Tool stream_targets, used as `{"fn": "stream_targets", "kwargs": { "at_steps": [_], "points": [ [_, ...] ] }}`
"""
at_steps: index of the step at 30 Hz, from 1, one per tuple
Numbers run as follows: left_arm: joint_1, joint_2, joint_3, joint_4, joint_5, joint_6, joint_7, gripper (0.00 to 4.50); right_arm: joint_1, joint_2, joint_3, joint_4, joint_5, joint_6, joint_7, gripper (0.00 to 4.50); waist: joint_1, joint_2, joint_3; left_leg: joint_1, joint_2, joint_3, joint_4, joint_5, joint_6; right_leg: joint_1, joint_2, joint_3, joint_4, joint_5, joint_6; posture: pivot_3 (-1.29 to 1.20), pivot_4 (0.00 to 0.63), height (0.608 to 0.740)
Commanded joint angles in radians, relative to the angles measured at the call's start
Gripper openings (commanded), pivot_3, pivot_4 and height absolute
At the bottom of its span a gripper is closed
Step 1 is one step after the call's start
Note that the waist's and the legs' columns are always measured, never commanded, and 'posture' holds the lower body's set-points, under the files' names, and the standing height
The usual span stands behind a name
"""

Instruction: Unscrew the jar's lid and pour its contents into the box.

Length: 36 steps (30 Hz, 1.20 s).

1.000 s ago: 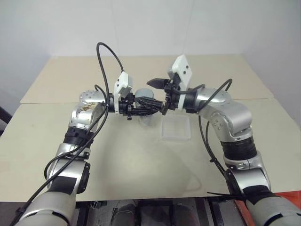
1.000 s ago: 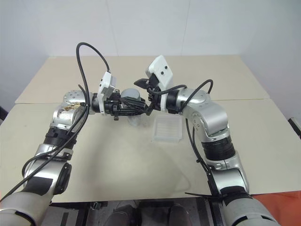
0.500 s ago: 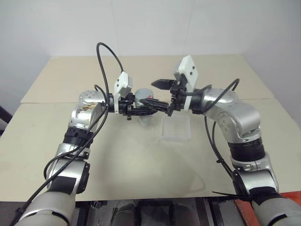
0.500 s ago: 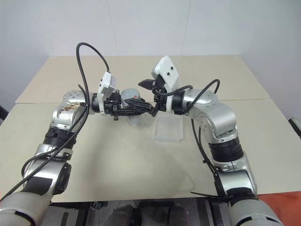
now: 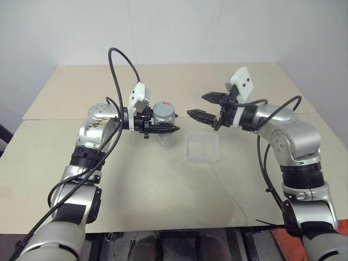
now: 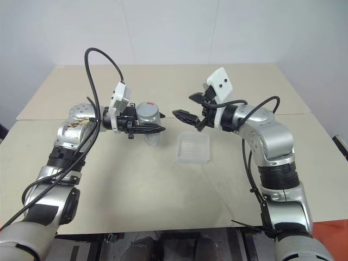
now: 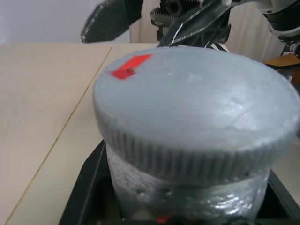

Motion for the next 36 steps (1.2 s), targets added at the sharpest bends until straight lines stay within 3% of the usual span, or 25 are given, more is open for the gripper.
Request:
{"fn": "stream_targets", "kwargs": {
  "at_steps": [1, 7, 21, 36],
  "points": [
    [-0.027, -0.002, 0.019, -0.014, -0.009, -0.012, 0.002, 2.05, -0.013, -0.016, -0.050, -0.076, 0.045, 0.011, 0.020, 4.47, 0.001, 0.000, 0.000, 0.000, 0.000, 0.000, 0.000, 0.000, 0.000, 0.000, 0.000, 0.000, 0.000, 0.000, 0.000, 0.00, 0.150, 0.740],
    [-0.051, -0.027, 0.015, 0.014, 0.000, -0.025, 0.016, 2.05, -0.040, 0.032, -0.026, -0.171, 0.114, 0.065, 0.013, 4.47, 0.001, 0.000, 0.000, 0.000, 0.000, 0.000, 0.000, 0.000, 0.000, 0.000, 0.000, 0.000, 0.000, 0.000, 0.000, 0.00, 0.150, 0.740],
    [-0.059, -0.031, 0.016, 0.023, -0.001, -0.037, 0.004, 2.05, -0.131, 0.159, 0.072, -0.085, -0.004, -0.013, -0.044, 4.47, 0.001, 0.000, 0.000, 0.000, -0.001, 0.000, 0.000, 0.000, 0.000, 0.000, 0.000, 0.000, 0.000, 0.000, 0.000, 0.00, 0.150, 0.740],
    [-0.050, -0.020, 0.020, 0.017, -0.003, -0.034, 0.005, 2.05, -0.132, 0.156, 0.074, -0.019, -0.051, -0.035, -0.012, 4.47, -0.002, 0.000, 0.000, 0.000, 0.000, 0.000, 0.000, 0.000, 0.000, 0.000, 0.000, -0.001, 0.000, 0.000, 0.000, 0.00, 0.150, 0.740]
  ]
}}
